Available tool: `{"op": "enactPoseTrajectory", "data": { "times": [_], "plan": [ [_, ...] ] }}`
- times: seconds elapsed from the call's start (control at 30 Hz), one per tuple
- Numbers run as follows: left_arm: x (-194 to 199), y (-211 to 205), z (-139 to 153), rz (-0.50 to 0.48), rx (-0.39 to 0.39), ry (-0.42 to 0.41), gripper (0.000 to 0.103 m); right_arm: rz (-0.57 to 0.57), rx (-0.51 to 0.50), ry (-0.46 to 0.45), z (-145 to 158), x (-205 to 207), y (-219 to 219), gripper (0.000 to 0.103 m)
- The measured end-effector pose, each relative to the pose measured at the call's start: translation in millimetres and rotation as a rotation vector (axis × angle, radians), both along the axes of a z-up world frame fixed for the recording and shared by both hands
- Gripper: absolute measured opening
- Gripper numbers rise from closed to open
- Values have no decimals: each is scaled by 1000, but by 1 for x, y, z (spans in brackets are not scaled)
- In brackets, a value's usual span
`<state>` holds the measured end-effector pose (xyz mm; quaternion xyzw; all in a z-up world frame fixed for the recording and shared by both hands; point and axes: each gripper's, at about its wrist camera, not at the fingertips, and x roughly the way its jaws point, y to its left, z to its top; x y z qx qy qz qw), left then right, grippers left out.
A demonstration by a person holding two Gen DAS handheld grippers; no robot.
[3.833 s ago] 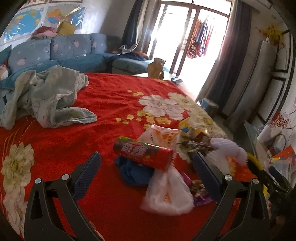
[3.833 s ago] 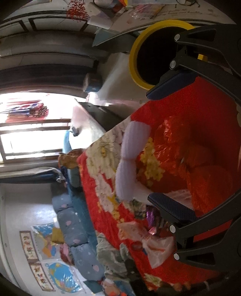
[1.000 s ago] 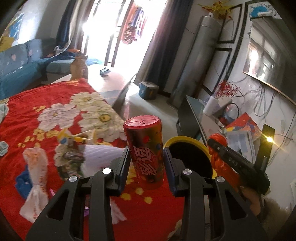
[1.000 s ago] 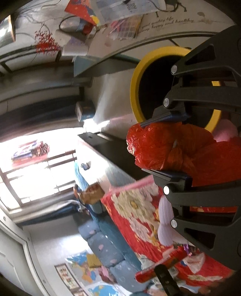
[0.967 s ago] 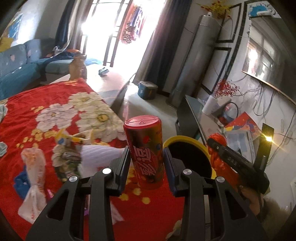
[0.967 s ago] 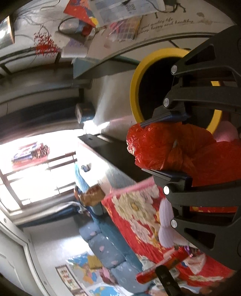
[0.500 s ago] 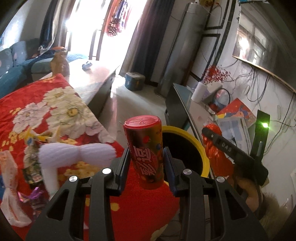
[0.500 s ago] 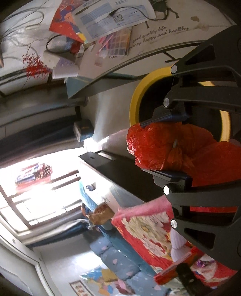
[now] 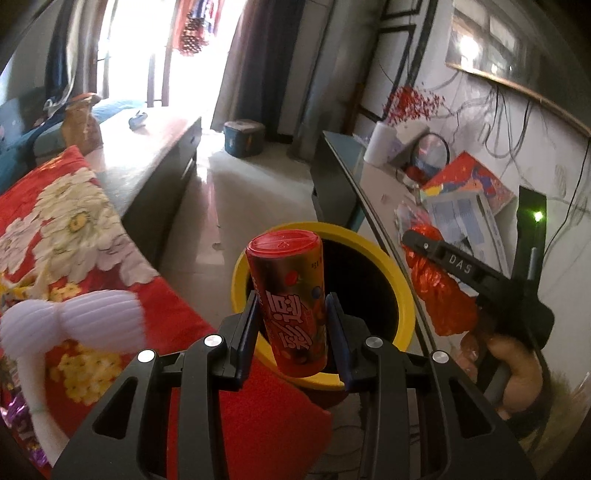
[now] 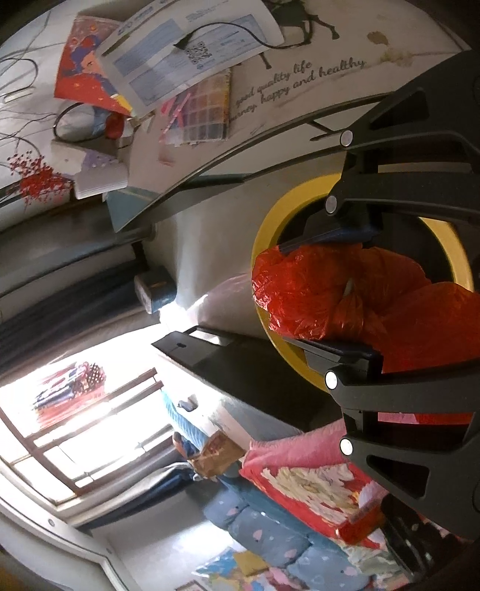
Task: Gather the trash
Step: 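Open the left tool dropping the can while the right tool drops the bag into the bin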
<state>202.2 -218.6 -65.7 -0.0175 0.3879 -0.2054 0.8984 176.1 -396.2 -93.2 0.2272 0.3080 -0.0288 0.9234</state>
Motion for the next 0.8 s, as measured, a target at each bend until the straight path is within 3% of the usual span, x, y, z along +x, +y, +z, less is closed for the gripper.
{"op": "enactPoseTrajectory", "data": {
  "times": [0.13,0.33,0.37,0.43,0.6,0.8],
  "plan": [
    [12,-16,-13,-30,30,27,34,7,31,16,-7,4,-5,34],
    [34,-28,-29,-58,8,81,36,28,79,31,-11,13,-9,40],
    [38,-29,-31,-59,7,93,39,29,85,33,-13,14,-11,42],
    [43,-28,-33,-46,3,101,61,25,87,39,-14,15,-12,45],
    [42,-12,-25,-30,-34,98,78,8,61,26,-10,11,-12,54],
    [20,15,3,22,-53,25,86,20,-26,-17,7,-2,3,63]
  ]
}}
